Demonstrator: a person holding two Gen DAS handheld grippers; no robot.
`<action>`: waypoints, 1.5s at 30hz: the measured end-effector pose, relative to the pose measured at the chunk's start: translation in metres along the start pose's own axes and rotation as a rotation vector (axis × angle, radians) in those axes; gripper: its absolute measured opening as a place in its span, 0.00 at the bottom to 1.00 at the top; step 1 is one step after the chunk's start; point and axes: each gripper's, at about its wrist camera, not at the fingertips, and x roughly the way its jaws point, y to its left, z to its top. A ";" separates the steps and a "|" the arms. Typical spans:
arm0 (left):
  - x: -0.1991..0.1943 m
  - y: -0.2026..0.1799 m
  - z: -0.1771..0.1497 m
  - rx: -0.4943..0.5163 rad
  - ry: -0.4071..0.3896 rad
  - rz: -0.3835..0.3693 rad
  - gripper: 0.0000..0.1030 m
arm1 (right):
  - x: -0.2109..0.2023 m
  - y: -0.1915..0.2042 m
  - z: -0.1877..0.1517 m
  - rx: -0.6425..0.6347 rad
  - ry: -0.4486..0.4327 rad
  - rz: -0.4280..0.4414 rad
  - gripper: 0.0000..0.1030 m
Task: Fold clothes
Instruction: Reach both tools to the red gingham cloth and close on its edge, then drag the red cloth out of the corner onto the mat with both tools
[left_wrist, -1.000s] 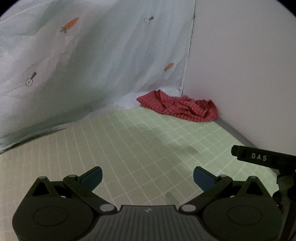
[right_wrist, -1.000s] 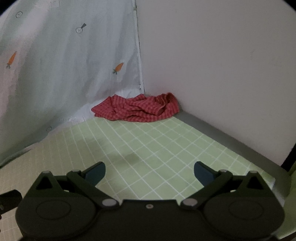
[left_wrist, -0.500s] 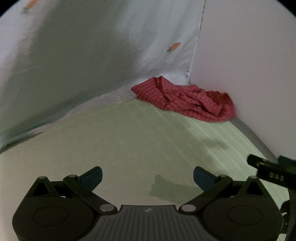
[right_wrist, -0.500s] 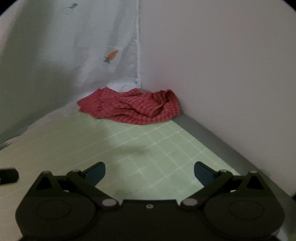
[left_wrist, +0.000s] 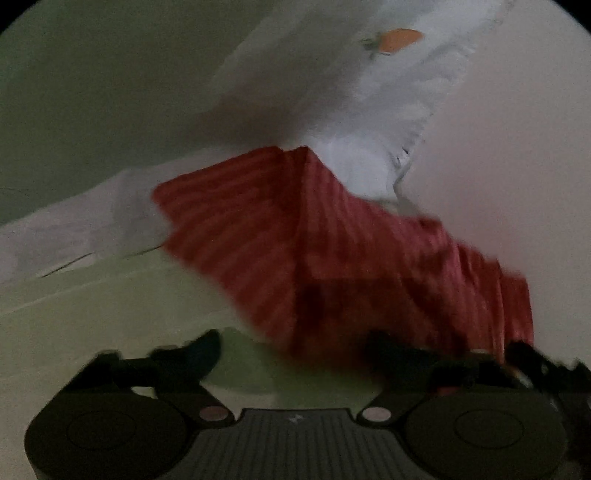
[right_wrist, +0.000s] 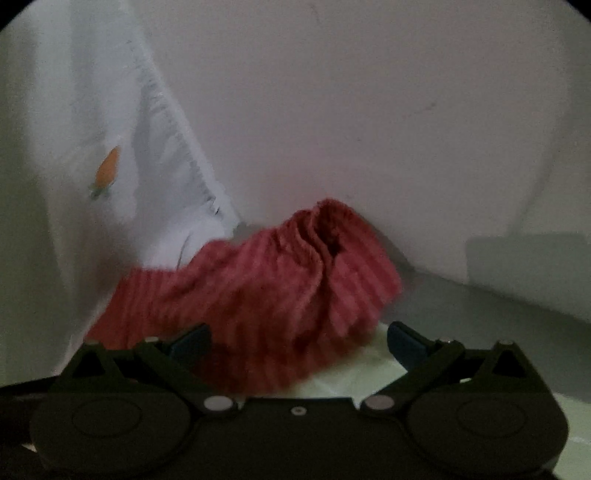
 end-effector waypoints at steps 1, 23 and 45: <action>0.005 -0.001 0.003 -0.014 -0.025 0.003 0.68 | 0.003 0.001 0.000 0.025 -0.008 0.009 0.94; -0.257 0.110 -0.229 -0.147 0.169 0.308 0.05 | -0.128 0.045 -0.097 -0.323 0.325 0.411 0.05; -0.456 0.191 -0.355 -0.351 -0.099 0.358 0.53 | -0.304 0.043 -0.185 -0.423 0.421 0.419 0.07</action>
